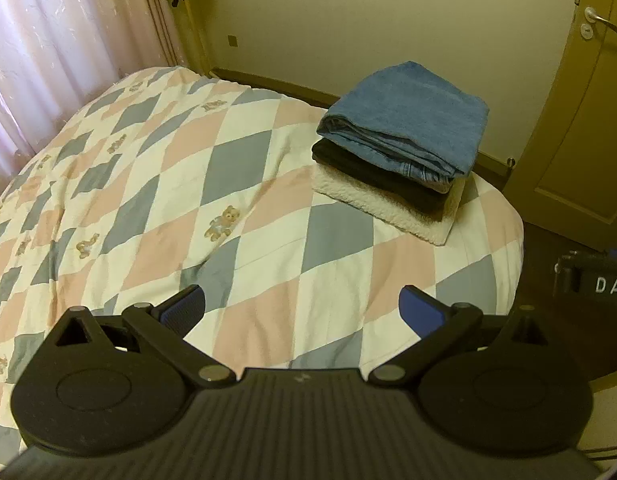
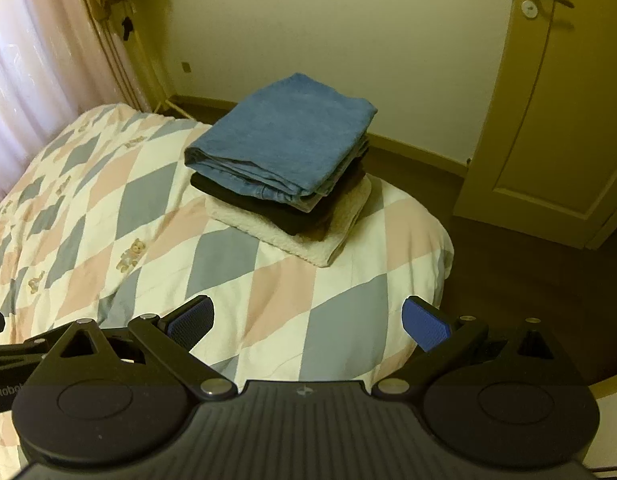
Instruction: Fold clothes
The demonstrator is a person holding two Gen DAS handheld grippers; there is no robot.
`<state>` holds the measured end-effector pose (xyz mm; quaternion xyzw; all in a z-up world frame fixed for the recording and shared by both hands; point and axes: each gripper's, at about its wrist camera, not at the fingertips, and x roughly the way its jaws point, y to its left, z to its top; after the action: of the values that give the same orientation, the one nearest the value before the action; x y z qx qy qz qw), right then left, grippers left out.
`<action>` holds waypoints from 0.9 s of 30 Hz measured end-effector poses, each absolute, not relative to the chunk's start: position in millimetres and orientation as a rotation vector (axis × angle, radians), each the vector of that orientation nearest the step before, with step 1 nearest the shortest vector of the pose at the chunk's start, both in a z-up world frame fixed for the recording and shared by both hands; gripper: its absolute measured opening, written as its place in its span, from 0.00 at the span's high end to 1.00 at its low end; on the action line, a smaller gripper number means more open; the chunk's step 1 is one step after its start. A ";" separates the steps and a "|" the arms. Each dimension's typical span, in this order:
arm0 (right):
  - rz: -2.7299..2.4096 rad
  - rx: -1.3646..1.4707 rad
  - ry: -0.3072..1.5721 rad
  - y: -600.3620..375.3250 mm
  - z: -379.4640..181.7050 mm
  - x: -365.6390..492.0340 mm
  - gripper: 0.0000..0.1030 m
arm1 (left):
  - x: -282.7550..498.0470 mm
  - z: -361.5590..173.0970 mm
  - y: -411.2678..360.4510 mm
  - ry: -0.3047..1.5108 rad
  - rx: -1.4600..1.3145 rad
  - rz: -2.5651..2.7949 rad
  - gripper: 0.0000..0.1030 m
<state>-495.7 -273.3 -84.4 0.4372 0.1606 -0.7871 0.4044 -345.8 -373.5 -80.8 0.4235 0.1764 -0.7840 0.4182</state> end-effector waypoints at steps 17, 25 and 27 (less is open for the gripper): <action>-1.947 1.142 0.507 -290.1 -103.0 -545.4 0.00 | -397.5 -86.6 -395.5 0.469 1.067 -1.935 0.01; -1.924 1.144 0.545 -305.7 -109.0 -562.8 0.00 | -415.4 -91.9 -406.9 0.480 1.084 -1.918 0.01; -1.923 1.137 0.547 -309.7 -109.2 -567.6 0.00 | -421.1 -93.4 -409.2 0.480 1.088 -1.916 0.01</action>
<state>-567.6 -309.7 -109.2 0.4513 0.2170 -0.7631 0.4086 -421.1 -409.2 -93.4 0.4358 0.1922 -0.7675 0.4291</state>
